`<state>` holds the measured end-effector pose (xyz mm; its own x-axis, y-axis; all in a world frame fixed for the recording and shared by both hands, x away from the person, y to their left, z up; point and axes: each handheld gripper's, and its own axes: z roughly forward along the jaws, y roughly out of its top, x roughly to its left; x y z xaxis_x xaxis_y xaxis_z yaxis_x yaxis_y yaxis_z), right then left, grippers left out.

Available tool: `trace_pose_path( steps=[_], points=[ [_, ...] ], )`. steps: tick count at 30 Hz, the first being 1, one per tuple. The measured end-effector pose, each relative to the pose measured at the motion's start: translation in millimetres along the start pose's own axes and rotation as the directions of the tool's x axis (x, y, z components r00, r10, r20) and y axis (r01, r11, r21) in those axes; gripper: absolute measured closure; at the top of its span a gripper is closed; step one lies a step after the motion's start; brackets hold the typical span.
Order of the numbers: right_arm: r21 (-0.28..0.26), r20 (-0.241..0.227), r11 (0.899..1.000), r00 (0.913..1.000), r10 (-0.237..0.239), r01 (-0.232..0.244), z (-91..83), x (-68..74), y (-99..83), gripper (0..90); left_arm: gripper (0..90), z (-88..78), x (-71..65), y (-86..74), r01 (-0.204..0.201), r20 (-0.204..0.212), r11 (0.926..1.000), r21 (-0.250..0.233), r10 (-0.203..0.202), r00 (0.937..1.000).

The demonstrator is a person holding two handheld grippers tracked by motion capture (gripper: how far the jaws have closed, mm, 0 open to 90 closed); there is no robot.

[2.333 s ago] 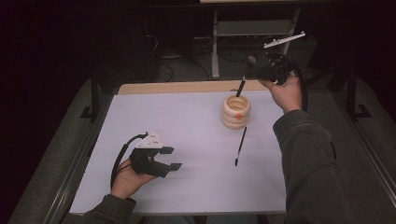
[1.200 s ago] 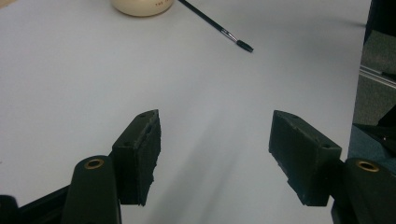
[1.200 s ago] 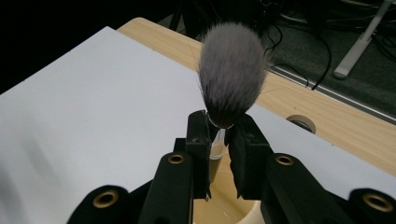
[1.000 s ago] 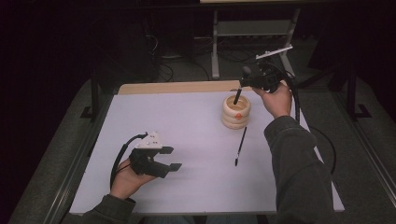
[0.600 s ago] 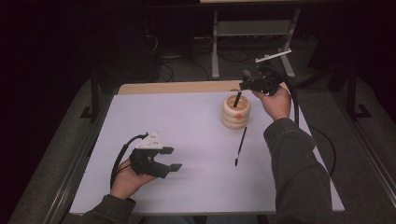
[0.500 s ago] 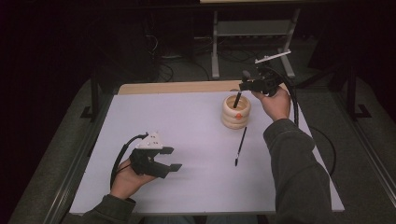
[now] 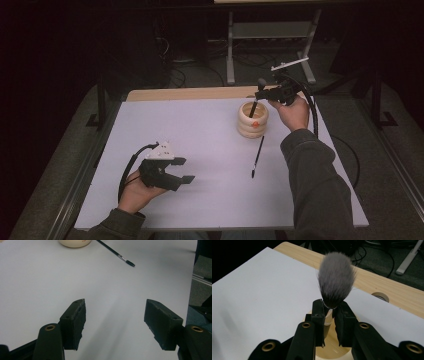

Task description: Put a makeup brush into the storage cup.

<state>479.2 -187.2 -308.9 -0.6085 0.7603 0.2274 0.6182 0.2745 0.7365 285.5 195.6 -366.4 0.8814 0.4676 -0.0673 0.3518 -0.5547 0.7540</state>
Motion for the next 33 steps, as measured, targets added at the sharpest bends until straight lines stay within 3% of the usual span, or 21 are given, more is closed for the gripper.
trace_pose_path(
  steps=[24, 33],
  points=[
    [0.032, -0.003, 0.999, 1.0, 0.0, 0.0, 12.3, -1.3, -9.8, 77.2, 33.5, 0.2, 0.0, 0.4, -0.01, 0.002, 0.9999, 0.001, 0.01, 0.9999],
    [0.071, 0.001, 0.997, 1.0, 0.009, -0.009, 20.2, -2.8, -14.8, 77.0, 33.8, 0.0, -0.2, 0.3, -0.008, 0.001, 1.0, 0.0, 0.008, 1.0]
  ],
)
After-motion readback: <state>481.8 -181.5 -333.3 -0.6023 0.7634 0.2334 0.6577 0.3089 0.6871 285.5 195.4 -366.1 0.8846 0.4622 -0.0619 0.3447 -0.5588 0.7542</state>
